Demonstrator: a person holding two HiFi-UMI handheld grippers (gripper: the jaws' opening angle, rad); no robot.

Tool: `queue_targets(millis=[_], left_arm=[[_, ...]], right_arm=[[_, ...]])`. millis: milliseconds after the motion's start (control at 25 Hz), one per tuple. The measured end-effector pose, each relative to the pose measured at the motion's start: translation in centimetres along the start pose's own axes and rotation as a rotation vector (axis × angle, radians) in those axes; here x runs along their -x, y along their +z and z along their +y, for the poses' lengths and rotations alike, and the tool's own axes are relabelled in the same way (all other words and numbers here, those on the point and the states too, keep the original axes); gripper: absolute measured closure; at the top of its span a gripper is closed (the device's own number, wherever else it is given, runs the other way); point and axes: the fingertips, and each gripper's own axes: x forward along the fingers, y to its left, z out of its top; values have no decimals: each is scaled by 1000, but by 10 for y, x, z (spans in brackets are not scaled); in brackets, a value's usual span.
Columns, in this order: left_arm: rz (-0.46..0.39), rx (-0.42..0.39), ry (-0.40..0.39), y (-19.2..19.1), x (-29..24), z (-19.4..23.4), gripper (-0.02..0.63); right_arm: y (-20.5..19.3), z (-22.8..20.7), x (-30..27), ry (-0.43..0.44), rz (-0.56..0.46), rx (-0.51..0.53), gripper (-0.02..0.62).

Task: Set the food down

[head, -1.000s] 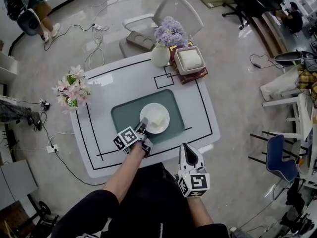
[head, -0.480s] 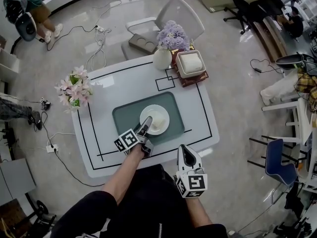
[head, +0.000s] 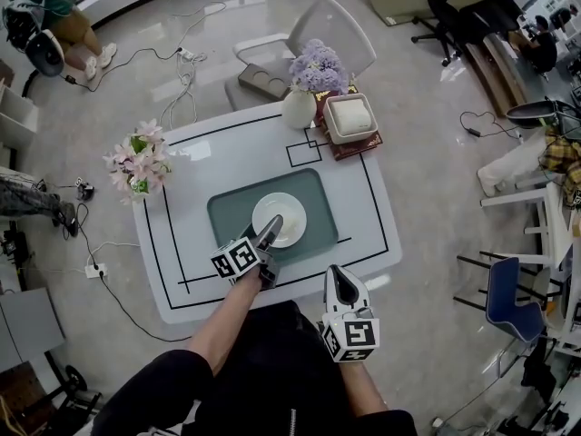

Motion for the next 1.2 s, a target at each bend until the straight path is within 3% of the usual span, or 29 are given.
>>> queue_targets(millis=[160,800,960,1200], left_arm=[[46,-107,28,-2,3,-1,167],[-2,-105,67,8,25,4,166],[-55,-132,0,22,47,-18,167],[-210,-221,-108,58,101,-69,188]], right_arm=[[1,3,1,10,-2,1,584],[4,13,0,75,-14,10,584],[8,23,0,121,-28,14,584],[11,49,-2,220,-40,27,584]])
